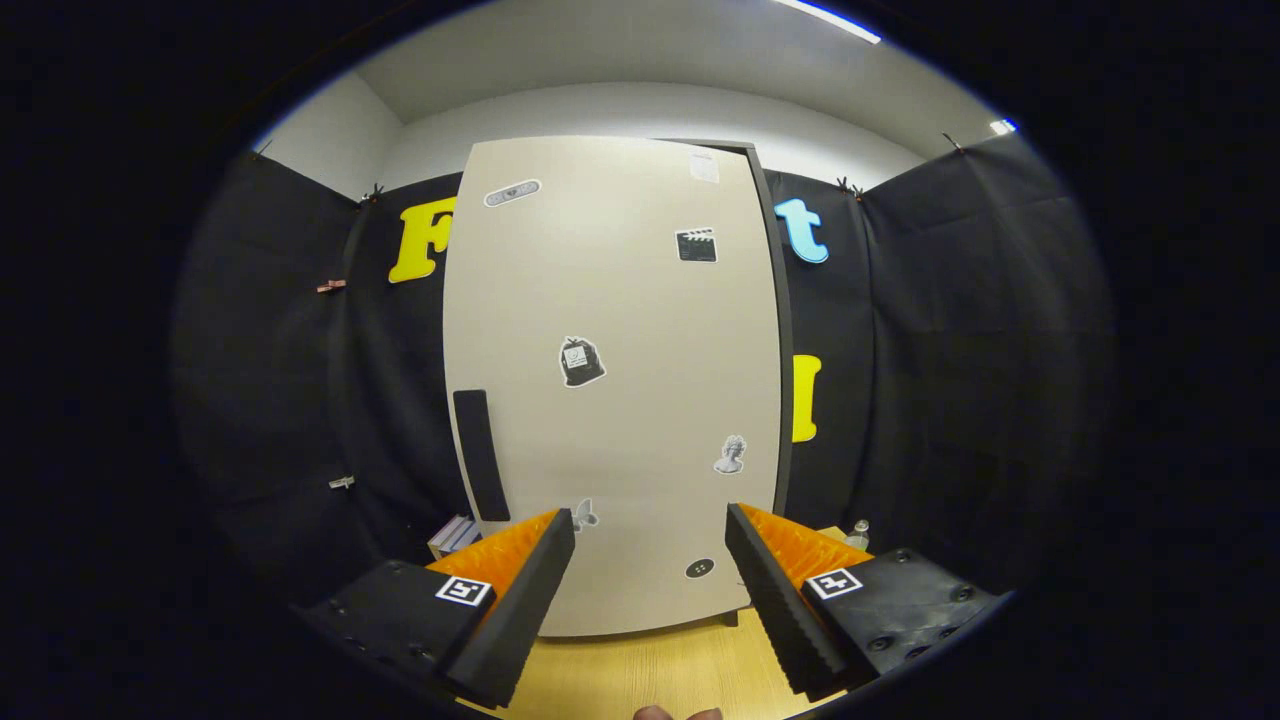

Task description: Open the shoe cabinet door, grab the shoes and put them into the shoe cabinet, then close the shoe cabinet door.

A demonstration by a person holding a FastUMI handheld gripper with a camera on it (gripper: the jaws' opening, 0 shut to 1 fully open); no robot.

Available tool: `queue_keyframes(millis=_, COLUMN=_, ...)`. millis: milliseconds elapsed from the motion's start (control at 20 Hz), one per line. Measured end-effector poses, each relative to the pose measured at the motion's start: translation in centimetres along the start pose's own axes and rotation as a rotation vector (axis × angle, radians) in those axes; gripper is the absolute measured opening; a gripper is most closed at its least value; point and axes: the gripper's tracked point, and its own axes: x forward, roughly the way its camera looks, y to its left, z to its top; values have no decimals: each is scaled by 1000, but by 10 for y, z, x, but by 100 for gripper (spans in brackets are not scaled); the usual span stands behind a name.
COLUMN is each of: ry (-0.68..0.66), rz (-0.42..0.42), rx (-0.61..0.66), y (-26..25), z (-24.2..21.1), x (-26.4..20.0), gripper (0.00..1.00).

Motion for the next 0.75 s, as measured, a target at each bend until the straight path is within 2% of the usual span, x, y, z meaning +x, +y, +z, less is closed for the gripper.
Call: queue_keyframes(millis=750, ry=7, rz=-3, rx=16, y=-12, z=9, x=2, gripper=98)
